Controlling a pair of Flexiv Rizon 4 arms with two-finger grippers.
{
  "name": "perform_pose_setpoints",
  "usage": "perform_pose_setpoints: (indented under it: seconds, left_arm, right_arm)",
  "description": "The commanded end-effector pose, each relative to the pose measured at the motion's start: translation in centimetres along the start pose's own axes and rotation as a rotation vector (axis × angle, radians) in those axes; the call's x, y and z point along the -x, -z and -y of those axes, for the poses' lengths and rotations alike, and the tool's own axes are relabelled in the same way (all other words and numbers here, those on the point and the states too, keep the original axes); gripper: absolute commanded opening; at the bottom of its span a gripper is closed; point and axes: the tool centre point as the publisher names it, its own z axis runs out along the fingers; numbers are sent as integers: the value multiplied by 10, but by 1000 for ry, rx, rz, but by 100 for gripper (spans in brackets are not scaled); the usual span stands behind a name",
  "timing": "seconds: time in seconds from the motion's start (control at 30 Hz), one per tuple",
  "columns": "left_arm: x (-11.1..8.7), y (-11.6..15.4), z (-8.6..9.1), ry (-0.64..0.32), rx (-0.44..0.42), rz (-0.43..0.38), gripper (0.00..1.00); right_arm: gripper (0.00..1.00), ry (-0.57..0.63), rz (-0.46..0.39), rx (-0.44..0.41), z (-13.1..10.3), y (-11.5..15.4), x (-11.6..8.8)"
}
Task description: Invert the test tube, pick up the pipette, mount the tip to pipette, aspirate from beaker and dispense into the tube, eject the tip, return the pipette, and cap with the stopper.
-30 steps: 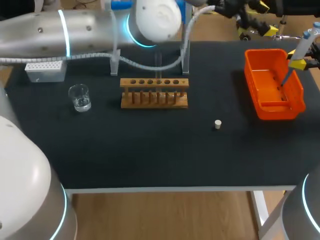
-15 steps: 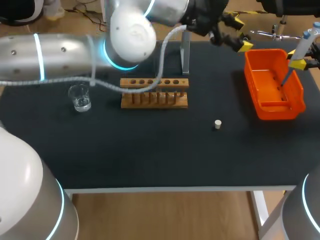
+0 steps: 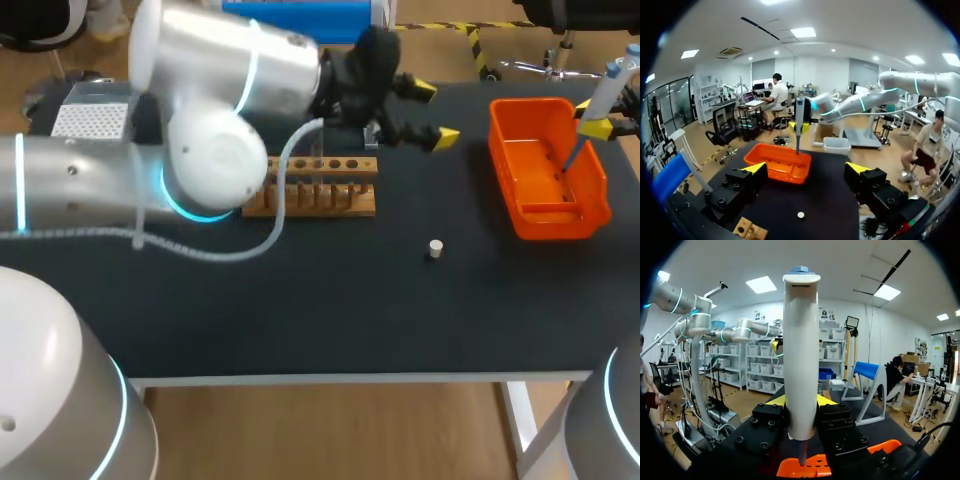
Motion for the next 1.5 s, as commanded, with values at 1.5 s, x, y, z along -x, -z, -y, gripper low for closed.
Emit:
perform_pose_setpoints:
  seconds: [1.5]
  left_arm:
    - [5,78,-89,11,-274,92,100]
  right_arm:
    - [0,-1,-1,-3,-1,1,0]
